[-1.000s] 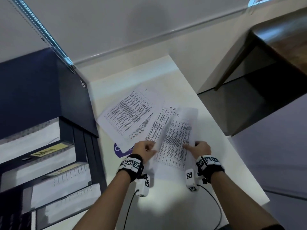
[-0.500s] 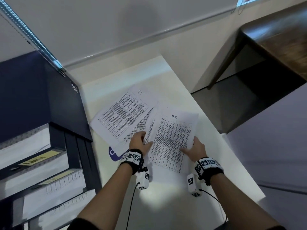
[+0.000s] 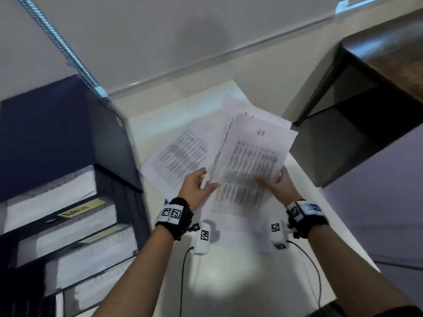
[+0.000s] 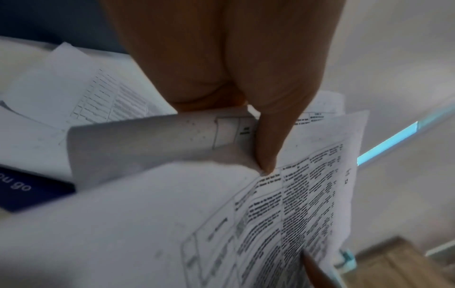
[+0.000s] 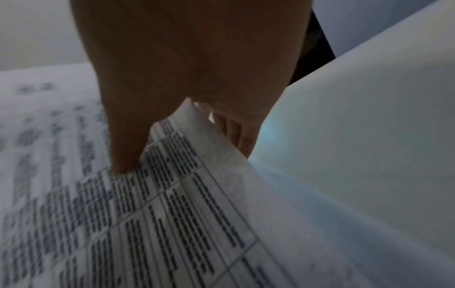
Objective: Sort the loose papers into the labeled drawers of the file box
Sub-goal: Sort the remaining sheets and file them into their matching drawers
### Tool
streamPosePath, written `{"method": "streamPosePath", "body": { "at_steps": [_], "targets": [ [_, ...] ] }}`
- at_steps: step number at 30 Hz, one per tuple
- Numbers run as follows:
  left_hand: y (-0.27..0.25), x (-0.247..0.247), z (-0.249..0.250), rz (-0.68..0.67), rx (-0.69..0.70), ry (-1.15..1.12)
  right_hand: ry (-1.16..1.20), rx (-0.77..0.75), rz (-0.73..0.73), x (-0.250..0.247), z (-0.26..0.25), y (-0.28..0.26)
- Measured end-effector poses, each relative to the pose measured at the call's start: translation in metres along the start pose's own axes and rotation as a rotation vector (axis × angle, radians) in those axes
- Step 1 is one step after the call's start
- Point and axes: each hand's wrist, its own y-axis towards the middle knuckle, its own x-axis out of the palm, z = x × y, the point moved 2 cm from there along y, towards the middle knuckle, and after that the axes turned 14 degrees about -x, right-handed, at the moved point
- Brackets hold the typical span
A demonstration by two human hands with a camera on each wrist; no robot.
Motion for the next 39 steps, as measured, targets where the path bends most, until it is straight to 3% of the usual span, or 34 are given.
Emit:
{"method": "streamPosePath", "body": {
  "at_steps": [2,5,12,17,20,25,28,31,39],
  "targets": [
    [-0.020,-0.019,0.006,-0.010,0.000,-0.074,0.196,-0.058,-0.022,0.007,-0.026,-0.003],
    [-0.055,-0.048,0.011,0.033,0.005,-0.124,0.295,-0.113,-0.137,0.027,-0.065,-0.012],
    [-0.163,-0.130,0.004,0.240,0.086,-0.306,0.143,-0.313,-0.391,0.096,-0.151,-0.055],
    [-0.240,-0.180,-0.030,0.216,0.130,-0.331,0.098,-0.353,-0.600,0.159,-0.186,-0.104],
    [-0.280,-0.207,-0.071,0.231,0.067,-0.454,0.066,-0.393,-0.710,0.200,-0.200,-0.145],
    [-0.336,-0.233,-0.138,0.191,-0.116,-0.607,0.132,-0.221,-0.837,0.265,-0.181,-0.195],
    [-0.358,-0.241,-0.161,0.243,-0.176,-0.673,0.086,-0.049,-0.892,0.294,-0.168,-0.209],
    [-0.371,-0.245,-0.167,0.324,-0.233,-0.679,0.121,0.098,-0.847,0.306,-0.170,-0.216],
    [-0.372,-0.255,-0.169,0.273,-0.147,-0.656,0.069,0.148,-0.708,0.325,-0.198,-0.196]
  ]
}}
